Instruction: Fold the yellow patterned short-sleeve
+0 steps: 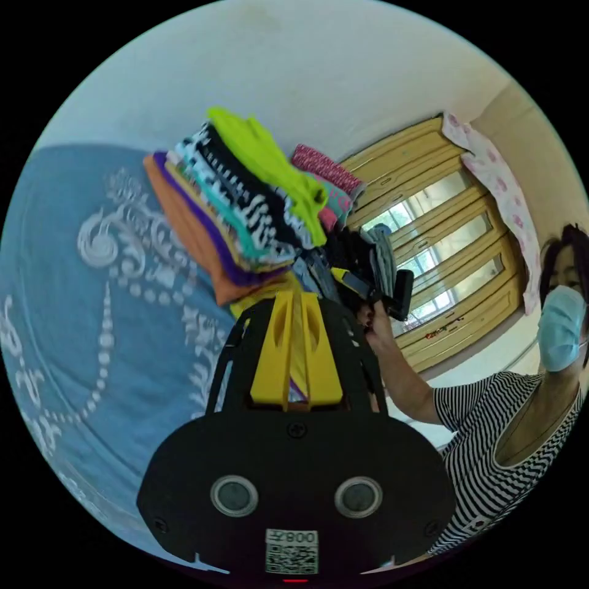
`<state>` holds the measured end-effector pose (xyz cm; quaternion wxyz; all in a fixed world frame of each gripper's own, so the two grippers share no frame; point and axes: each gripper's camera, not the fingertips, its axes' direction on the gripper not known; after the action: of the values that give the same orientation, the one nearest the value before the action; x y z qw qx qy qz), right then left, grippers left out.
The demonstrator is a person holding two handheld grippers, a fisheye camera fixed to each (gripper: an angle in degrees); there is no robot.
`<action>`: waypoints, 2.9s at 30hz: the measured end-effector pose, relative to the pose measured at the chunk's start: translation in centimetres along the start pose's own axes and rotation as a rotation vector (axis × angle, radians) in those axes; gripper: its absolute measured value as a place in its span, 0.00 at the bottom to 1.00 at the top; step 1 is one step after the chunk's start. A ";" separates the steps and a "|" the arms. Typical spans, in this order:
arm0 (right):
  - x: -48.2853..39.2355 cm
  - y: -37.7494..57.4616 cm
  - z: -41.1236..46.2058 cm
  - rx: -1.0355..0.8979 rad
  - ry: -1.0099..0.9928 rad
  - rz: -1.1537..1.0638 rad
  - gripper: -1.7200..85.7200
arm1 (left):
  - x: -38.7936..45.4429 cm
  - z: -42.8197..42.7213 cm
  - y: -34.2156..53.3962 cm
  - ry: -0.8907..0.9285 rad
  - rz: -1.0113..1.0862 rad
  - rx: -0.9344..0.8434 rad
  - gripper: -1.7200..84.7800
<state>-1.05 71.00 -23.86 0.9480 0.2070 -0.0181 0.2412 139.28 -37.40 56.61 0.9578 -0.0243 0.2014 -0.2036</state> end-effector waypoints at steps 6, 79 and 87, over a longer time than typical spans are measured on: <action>-4.9 -1.6 6.6 -0.279 0.086 -0.058 0.11 | -2.5 5.1 4.7 0.055 -0.183 -0.096 0.09; 37.0 -66.9 -100.4 0.406 -0.240 0.058 0.02 | -20.2 2.1 48.6 0.236 -0.533 -0.239 0.11; 41.9 -74.1 -103.8 0.431 -0.279 0.078 0.02 | -22.9 -6.8 56.0 0.302 -0.450 -0.175 0.03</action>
<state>63.58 72.39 -141.46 0.8601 0.4348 -0.1051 0.2450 138.72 23.31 51.73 0.8419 -0.1205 0.3484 -0.3941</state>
